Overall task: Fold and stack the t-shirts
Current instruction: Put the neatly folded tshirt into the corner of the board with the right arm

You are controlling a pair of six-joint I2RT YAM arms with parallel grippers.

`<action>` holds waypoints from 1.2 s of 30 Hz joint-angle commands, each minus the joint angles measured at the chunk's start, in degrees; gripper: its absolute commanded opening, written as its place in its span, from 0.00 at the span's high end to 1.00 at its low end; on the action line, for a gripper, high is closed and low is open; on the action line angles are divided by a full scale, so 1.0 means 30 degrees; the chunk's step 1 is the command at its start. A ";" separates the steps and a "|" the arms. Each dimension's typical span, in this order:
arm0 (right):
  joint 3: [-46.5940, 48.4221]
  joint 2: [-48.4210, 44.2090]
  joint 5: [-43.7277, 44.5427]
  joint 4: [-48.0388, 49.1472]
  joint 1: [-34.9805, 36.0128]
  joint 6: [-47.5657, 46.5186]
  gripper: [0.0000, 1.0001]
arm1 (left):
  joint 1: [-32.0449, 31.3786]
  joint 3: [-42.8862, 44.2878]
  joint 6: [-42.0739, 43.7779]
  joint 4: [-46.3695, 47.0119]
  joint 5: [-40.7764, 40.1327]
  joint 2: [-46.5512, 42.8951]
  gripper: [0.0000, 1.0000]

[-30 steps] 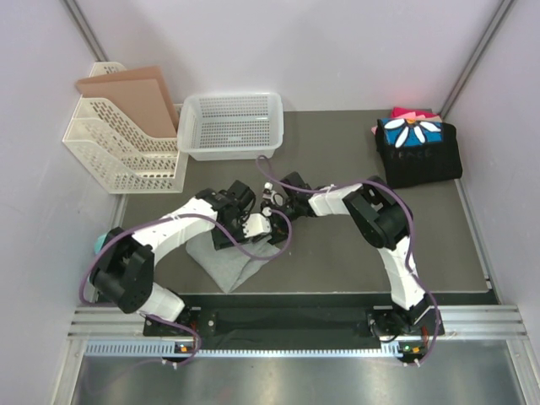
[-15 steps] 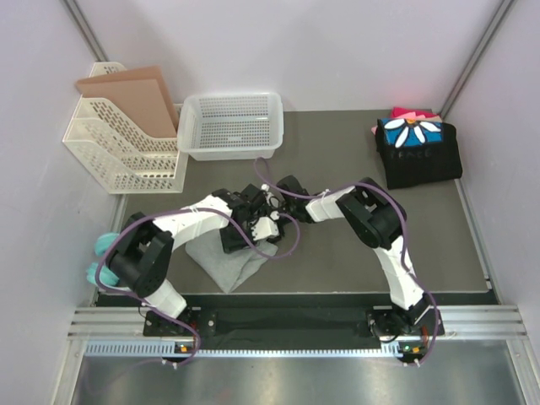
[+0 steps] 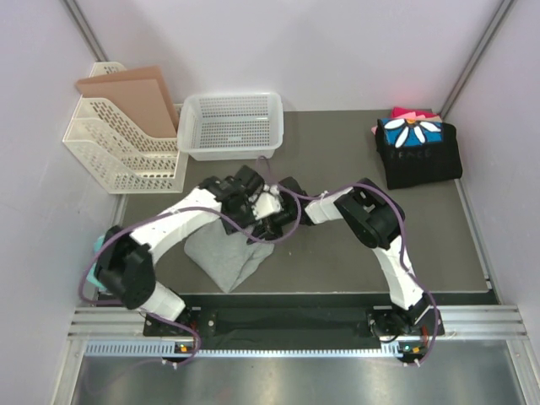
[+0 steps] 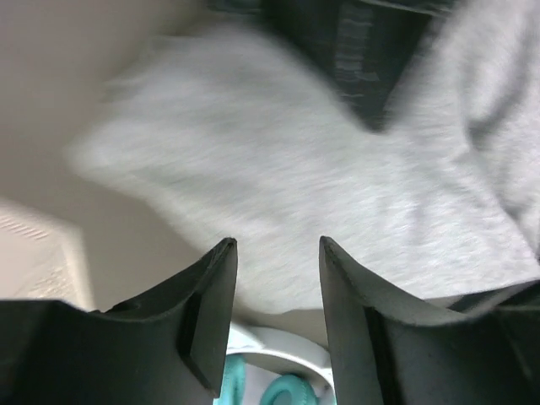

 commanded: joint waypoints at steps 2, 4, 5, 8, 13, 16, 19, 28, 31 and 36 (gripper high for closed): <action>0.0354 -0.0683 0.0158 -0.0271 -0.0140 0.0427 1.00 | 0.0720 0.3360 -0.0844 0.1663 -0.3663 -0.5026 0.44; 0.0936 -0.1066 0.0217 -0.1439 -0.0666 0.0018 1.00 | 0.0866 0.3946 -0.0785 0.2542 -0.5097 -0.6727 0.39; 0.1231 -0.1444 0.0304 -0.2083 -0.0900 -0.0739 1.00 | 0.1303 0.4209 -0.0843 0.2489 -0.5250 -0.7109 0.36; 0.2257 -0.2177 0.0509 -0.4427 -0.2305 -0.2145 1.00 | 0.2710 0.4943 -0.1282 0.1759 -0.4697 -0.8076 0.28; 0.4045 -0.3642 0.1183 -0.9234 -0.5556 -0.4551 1.00 | 0.3591 0.3802 -0.1311 0.1553 -0.4607 -0.9542 0.31; 0.4251 -0.5340 0.1388 -1.0261 -0.7256 -0.5080 1.00 | 0.4088 0.3568 -0.1634 0.1142 -0.4578 -1.0304 0.31; 0.4602 -0.6865 0.1505 -1.1082 -0.8721 -0.5345 1.00 | 0.4411 0.3304 -0.1985 0.1024 -0.4490 -1.0774 0.31; 0.7704 -0.8130 0.1624 -1.3981 -1.2296 -0.6137 1.00 | 0.4764 0.2103 -0.2836 0.1580 -0.4344 -1.1507 0.30; 1.0075 -0.7196 0.1565 -1.5181 -1.3555 -0.6517 1.00 | 0.4823 0.1605 -0.2953 0.1697 -0.4285 -1.1682 0.29; 1.4786 -0.4939 0.0981 -1.6884 -1.6163 -0.6053 1.00 | 0.4998 0.0901 -0.2953 0.1756 -0.4314 -1.1800 0.28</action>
